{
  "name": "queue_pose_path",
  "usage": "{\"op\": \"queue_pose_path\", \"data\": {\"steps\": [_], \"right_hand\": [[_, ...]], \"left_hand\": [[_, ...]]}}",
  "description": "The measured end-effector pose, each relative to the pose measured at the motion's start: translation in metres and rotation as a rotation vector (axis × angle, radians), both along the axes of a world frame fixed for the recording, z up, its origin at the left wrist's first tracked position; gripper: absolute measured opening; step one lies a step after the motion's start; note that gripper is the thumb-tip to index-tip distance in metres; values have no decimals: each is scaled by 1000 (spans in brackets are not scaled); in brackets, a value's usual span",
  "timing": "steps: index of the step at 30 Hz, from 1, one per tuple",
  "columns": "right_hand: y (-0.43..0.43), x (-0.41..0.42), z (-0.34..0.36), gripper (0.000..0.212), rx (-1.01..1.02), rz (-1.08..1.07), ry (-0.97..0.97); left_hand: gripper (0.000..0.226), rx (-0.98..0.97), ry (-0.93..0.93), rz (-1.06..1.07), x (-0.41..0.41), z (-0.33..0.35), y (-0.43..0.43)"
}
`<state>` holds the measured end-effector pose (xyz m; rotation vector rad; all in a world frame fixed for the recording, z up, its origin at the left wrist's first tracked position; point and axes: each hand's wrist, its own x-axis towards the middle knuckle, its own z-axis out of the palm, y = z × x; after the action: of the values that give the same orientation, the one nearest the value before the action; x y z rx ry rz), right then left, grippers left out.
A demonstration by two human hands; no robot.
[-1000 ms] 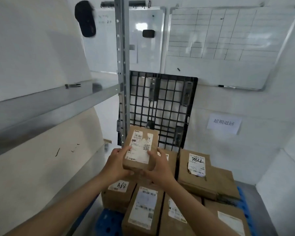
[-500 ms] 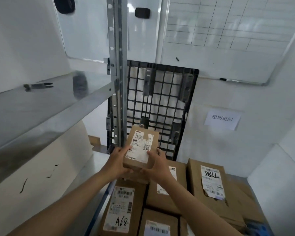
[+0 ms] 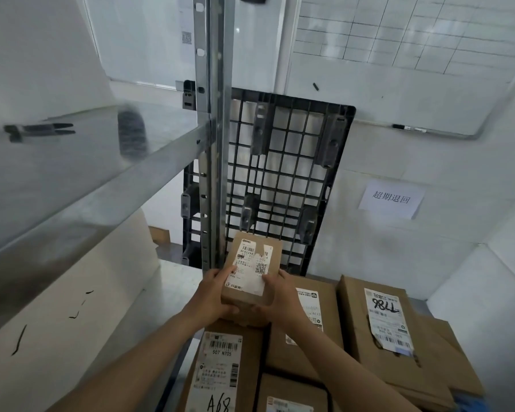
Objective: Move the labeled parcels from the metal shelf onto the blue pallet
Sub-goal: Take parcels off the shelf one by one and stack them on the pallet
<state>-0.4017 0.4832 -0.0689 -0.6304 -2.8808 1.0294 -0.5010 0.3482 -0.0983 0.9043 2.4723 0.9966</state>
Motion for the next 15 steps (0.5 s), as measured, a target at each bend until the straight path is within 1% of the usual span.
{"op": "queue_pose_path", "data": {"steps": [5, 10, 15], "right_hand": [[-2, 7, 1, 71, -20, 2, -11], [-8, 13, -5, 69, -20, -5, 21], [-9, 13, -9, 69, 14, -5, 15]], "left_hand": [[94, -12, -25, -13, 4, 0, -3], [94, -43, -29, -24, 8, 0, -7], [94, -78, -29, -45, 8, -2, -8]]}}
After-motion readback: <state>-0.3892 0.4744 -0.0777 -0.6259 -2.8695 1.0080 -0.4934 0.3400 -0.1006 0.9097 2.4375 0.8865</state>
